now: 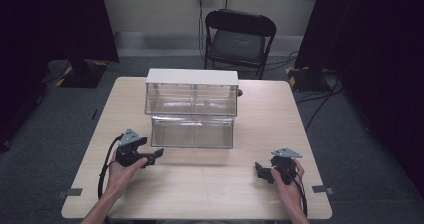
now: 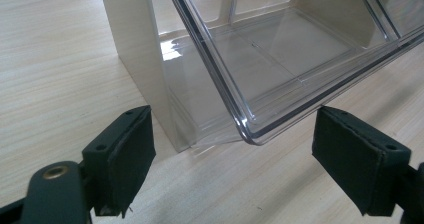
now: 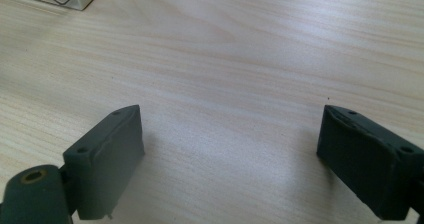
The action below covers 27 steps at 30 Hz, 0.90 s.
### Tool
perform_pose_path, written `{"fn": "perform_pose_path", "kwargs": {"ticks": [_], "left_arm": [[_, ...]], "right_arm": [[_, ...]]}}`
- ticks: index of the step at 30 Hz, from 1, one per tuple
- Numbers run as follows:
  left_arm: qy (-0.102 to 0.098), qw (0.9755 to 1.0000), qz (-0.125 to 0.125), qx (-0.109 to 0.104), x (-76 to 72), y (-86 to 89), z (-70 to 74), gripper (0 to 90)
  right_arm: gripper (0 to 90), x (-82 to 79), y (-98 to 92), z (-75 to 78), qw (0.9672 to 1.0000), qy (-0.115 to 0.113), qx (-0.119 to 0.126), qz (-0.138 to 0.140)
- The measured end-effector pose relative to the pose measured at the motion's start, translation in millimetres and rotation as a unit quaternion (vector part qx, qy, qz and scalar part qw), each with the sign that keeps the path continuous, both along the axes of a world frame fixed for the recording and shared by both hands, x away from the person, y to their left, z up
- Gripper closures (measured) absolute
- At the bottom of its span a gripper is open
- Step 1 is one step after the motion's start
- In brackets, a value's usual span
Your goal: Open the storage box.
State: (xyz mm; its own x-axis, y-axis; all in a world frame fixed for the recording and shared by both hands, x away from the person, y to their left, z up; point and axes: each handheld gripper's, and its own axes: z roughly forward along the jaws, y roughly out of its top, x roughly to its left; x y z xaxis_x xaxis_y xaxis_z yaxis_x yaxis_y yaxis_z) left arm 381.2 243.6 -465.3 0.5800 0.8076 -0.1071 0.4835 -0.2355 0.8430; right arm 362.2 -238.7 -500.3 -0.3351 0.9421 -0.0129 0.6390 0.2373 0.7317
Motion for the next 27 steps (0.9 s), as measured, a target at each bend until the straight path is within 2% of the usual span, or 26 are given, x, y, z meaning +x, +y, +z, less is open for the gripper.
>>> {"fn": "perform_pose_path", "kwargs": {"ticks": [12, 27], "left_arm": [[-0.002, 1.0, -0.001, -0.008, -0.7, -0.3, 0.5, 17.0], [-0.004, 1.0, -0.005, -0.002, -0.6, -1.8, 2.6, 16.8]], "right_arm": [[10.5, 0.1, 0.0, 0.0, 1.0, 0.0, 0.0, 0.001], [10.3, 0.3, 0.1, 0.0, 1.0, 0.0, 0.0, 0.001]]}}
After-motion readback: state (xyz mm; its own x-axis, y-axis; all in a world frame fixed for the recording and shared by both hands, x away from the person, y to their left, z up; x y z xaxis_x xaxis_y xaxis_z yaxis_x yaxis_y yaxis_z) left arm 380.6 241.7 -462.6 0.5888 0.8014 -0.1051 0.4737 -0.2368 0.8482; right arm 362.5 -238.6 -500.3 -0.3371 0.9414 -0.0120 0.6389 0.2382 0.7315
